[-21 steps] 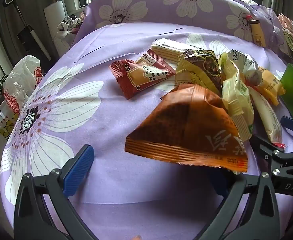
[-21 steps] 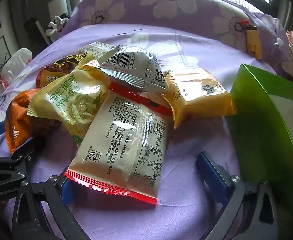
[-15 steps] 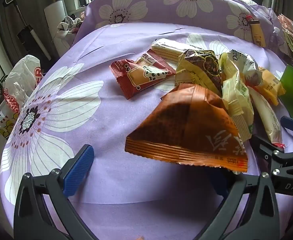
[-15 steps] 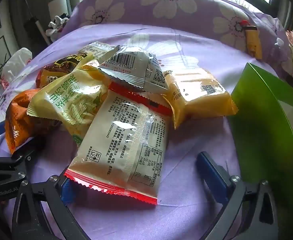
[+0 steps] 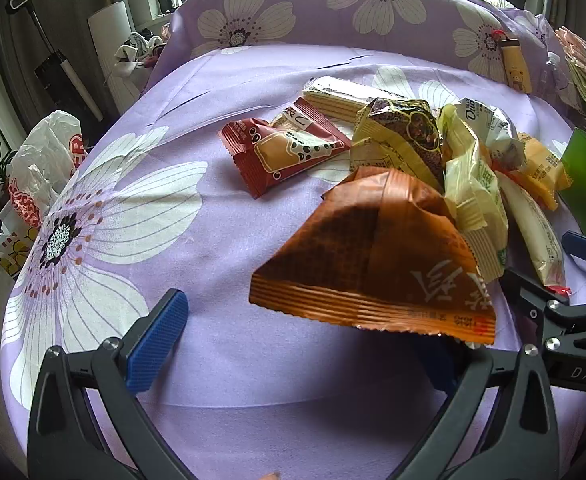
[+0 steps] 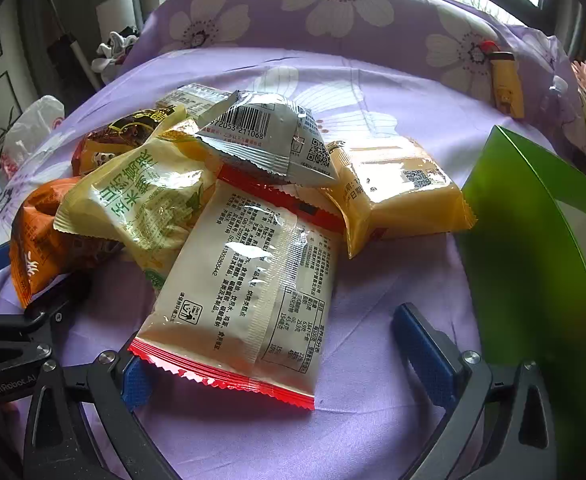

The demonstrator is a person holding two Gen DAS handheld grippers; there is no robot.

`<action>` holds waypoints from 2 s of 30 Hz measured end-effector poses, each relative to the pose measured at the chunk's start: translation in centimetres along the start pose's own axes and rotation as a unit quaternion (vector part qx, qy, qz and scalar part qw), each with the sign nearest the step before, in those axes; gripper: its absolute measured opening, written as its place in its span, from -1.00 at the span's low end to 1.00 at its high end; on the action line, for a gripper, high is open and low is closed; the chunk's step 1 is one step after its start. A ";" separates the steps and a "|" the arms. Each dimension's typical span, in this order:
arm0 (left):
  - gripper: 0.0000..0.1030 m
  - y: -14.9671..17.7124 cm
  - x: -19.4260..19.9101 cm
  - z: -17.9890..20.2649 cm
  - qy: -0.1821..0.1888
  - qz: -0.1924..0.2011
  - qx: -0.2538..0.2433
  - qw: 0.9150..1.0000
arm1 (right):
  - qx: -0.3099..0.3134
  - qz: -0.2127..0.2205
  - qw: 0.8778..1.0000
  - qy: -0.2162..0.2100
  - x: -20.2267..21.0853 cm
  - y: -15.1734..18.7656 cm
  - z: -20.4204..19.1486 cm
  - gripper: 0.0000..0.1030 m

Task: Organize snacks
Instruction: 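Move the right tool toward the snack pile, then close the right gripper on the orange triangular snack bag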

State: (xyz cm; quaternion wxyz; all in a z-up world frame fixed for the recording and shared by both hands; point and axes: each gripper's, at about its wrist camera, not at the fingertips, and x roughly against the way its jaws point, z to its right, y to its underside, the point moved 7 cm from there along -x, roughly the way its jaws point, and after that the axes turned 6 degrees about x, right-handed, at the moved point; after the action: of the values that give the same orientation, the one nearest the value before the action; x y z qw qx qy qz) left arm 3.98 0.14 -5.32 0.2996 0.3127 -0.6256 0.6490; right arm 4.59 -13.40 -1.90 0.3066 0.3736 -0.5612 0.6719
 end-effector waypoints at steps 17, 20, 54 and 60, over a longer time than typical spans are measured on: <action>0.99 0.0 1.5 -0.9 0.037 -0.016 0.027 0.999 | -0.020 -0.007 0.999 -0.036 1.9 -0.1 -0.7 0.99; 0.99 -0.7 3.0 -0.6 0.062 0.006 0.033 0.998 | -0.016 0.023 0.998 -0.052 3.8 -0.8 -1.1 0.99; 0.88 -2.4 7.5 -1.2 0.137 0.074 0.077 0.985 | -0.107 0.079 0.986 -0.097 7.3 -2.3 0.4 0.99; 0.62 -2.3 7.5 -0.8 0.155 0.064 0.077 0.983 | -0.114 0.088 0.985 -0.095 7.6 -2.4 0.6 0.95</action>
State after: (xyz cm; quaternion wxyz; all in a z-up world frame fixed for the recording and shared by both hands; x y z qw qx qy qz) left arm 1.07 0.99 1.90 0.3255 0.1900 -0.5386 0.7536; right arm 2.61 -13.57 5.82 0.2327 0.3474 -0.6912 0.5894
